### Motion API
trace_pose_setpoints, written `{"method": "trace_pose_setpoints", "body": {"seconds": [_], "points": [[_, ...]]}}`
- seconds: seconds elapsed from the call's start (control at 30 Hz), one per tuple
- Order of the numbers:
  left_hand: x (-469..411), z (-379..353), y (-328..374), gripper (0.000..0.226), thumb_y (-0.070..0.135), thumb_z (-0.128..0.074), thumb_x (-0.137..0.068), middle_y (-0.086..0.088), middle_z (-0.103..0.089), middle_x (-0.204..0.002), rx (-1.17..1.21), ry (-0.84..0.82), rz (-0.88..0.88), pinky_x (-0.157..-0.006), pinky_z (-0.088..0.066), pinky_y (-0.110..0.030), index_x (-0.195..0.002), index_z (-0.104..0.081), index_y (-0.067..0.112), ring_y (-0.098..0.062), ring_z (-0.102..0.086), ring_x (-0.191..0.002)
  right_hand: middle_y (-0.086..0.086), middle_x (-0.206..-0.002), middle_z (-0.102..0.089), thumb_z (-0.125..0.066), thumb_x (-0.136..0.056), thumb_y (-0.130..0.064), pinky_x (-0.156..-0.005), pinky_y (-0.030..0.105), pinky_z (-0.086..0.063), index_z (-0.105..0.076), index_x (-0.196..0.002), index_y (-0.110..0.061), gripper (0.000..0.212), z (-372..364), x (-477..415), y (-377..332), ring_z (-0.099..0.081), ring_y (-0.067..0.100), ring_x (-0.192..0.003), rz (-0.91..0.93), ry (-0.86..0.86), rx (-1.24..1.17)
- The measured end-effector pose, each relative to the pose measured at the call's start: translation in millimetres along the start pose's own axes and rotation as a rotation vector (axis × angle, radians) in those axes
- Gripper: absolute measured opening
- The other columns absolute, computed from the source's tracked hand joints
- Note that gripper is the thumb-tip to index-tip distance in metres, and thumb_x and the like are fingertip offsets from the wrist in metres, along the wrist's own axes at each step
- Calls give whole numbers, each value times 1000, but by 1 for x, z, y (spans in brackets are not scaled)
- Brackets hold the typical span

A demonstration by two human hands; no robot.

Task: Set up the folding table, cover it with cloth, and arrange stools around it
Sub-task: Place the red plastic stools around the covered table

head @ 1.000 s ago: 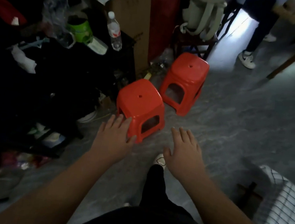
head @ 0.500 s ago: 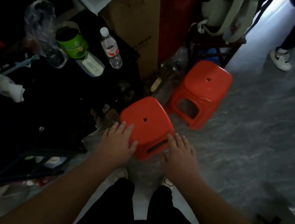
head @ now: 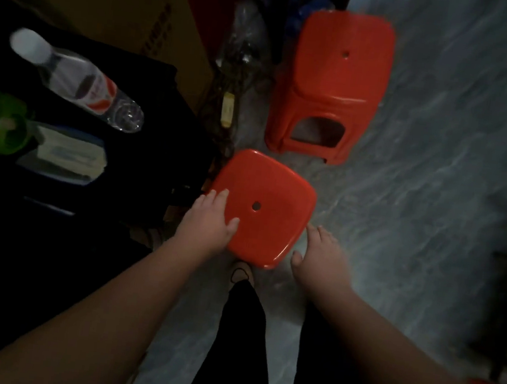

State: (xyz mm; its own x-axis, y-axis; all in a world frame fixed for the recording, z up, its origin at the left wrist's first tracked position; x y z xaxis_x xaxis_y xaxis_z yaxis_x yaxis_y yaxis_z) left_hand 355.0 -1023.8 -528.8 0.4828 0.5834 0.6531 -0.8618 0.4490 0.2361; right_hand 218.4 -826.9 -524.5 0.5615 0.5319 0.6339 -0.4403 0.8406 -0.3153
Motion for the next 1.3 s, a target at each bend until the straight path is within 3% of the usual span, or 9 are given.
{"method": "trace_pose_setpoints", "body": {"seconds": [0.13, 0.23, 0.37, 0.5, 0.67, 0.83, 1.0, 1.3], "points": [[-60, -37, -41, 84, 43, -63, -92, -8, -27, -161, 206, -101, 55, -118, -30, -47, -158, -17, 19, -28, -30, -146, 10, -124, -61, -68, -86, -24, -92, 34, -42, -55, -131, -13, 48, -51, -24, 7, -58, 27, -117, -174, -10, -338], [-100, -54, -67, 91, 43, -70, -88, -9, -31, -158, 289, -59, 92, -116, -34, -48, -157, -17, 19, -29, -35, -142, 14, -131, -57, -75, -83, -15, -100, 37, -42, -47, -139, -9, 62, -93, -49, 26, -54, 31, -125, -300, 33, -471], [-144, -75, -95, 103, 45, -74, -84, -11, -25, -161, 385, -36, 130, -118, -31, -47, -159, -8, 20, -30, -32, -145, 20, -144, -49, -80, -82, -35, -108, 48, -42, -29, -151, -7, 90, -137, -85, 52, -49, 36, -133, -483, 85, -657], [-172, -92, -102, 89, 37, -76, -85, -10, -48, -148, 468, -55, 141, -109, -41, -40, -155, -25, 17, -29, -50, -131, 14, -136, -56, -80, -82, -28, -103, 42, -46, -33, -146, -11, 82, -152, -115, 54, -57, 31, -123, -507, 143, -751], [-166, -91, -96, 77, 33, -76, -83, -10, -59, -134, 285, -35, 123, -96, -46, -36, -146, -35, 19, -32, -59, -119, 18, -140, -53, -78, -83, -27, -104, 46, -45, -24, -151, -10, 89, -156, -114, 60, -56, 37, -125, -562, 135, -681], [-116, -62, -66, 68, 40, -73, -84, -7, -64, -127, 198, 0, 83, -91, -49, -38, -140, -39, 23, -31, -62, -113, 15, -141, -54, -78, -82, -32, -104, 47, -45, -20, -155, -14, 95, -114, -76, 71, -56, 37, -126, -557, 151, -589], [-36, -13, -31, 76, 50, -70, -83, -8, -64, -126, 184, 26, 45, -95, -51, -42, -144, -35, 22, -31, -63, -112, 12, -141, -56, -78, -82, -34, -103, 47, -46, -22, -155, -17, 94, -33, -5, 64, -57, 33, -124, -476, 200, -528], [128, 88, 57, 75, 62, -63, -82, -9, -68, -113, 127, 146, -183, -87, -53, -45, -138, -42, 17, -32, -64, -103, 10, -154, -44, -66, -90, -45, -101, 46, -46, -2, -160, -19, 99, 111, 164, 62, -53, 35, -131, -390, 330, -381]]}}
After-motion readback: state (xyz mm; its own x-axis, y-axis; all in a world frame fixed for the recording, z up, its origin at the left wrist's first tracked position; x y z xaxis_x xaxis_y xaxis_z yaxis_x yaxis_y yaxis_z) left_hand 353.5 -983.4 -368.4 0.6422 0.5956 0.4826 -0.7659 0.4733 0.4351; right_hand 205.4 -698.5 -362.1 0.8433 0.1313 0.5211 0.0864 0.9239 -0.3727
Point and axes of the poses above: each hand's wrist, its own x-axis away from the middle knuckle, its own z-axis out of the back of the hand, y = z × x, the point moved 10 cm from there along -x, towards the middle knuckle
